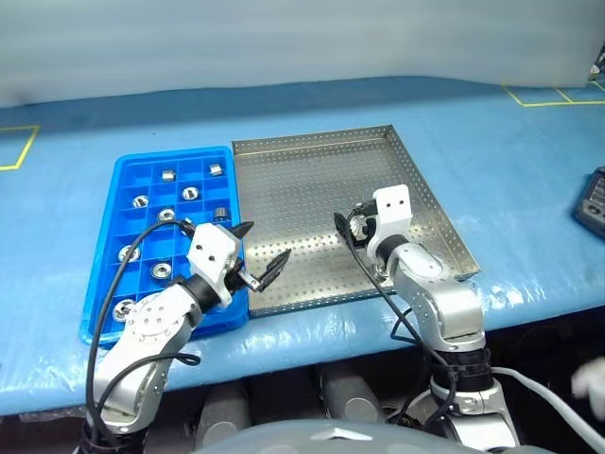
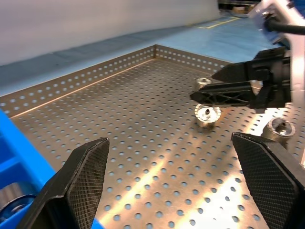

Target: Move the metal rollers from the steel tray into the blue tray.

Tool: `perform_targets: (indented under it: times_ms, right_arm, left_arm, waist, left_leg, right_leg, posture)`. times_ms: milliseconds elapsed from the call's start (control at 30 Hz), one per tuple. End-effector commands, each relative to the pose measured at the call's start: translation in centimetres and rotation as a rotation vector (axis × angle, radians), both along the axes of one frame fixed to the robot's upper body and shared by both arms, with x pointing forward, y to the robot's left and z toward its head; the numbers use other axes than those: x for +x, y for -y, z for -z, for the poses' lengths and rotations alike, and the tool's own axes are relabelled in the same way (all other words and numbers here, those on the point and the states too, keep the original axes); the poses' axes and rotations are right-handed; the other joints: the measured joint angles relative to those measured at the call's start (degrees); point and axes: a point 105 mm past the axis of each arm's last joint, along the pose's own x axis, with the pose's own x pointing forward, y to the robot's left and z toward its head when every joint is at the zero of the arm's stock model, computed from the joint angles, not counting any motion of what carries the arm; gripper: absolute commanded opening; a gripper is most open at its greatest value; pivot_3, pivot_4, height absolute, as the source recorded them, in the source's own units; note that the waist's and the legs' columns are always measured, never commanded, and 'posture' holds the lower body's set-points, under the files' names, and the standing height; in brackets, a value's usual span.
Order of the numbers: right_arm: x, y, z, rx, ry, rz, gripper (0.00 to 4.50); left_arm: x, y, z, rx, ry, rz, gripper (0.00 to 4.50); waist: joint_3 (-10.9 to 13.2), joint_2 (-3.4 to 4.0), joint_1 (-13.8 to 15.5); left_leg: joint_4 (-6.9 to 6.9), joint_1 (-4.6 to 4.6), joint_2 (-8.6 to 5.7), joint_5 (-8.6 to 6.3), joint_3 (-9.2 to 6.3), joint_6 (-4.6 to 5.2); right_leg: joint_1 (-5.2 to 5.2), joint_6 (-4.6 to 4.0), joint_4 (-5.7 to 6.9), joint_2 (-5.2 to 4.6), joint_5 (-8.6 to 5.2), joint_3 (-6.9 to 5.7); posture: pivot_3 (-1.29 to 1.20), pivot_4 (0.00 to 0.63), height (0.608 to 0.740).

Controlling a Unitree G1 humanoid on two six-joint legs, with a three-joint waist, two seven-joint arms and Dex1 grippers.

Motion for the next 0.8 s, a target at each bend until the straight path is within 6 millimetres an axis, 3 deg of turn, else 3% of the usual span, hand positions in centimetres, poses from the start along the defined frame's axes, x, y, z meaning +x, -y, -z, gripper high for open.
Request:
perform_targets:
  times_ms: [33,800]
  right_arm:
    - [-0.3,0.0,-0.2,0.025,0.001,0.003,4.50]
    - [0.1,-0.6,0.9,0.024,-0.043,-0.030,4.50]
  left_arm:
    - [-1.0,1.2,-0.8,-0.008,0.040,0.069,4.46]
    - [-1.8,1.7,0.1,0.003,0.010,0.079,4.46]
  waist:
    - [0.00,0.00,-0.13]
    - [0.01,0.02,-0.59]
  left_leg:
    - [0.00,0.00,0.00,0.00,0.00,0.00]
    - [-0.02,0.01,0.00,0.00,-0.01,0.00]
  right_leg:
    - [0.00,0.00,0.00,0.00,0.00,0.00]
    - [-0.01,-0.24,0.00,0.00,-0.15,0.00]
  posture:
    - [-0.12,0.150,0.740]
    - [-0.09,0.150,0.740]
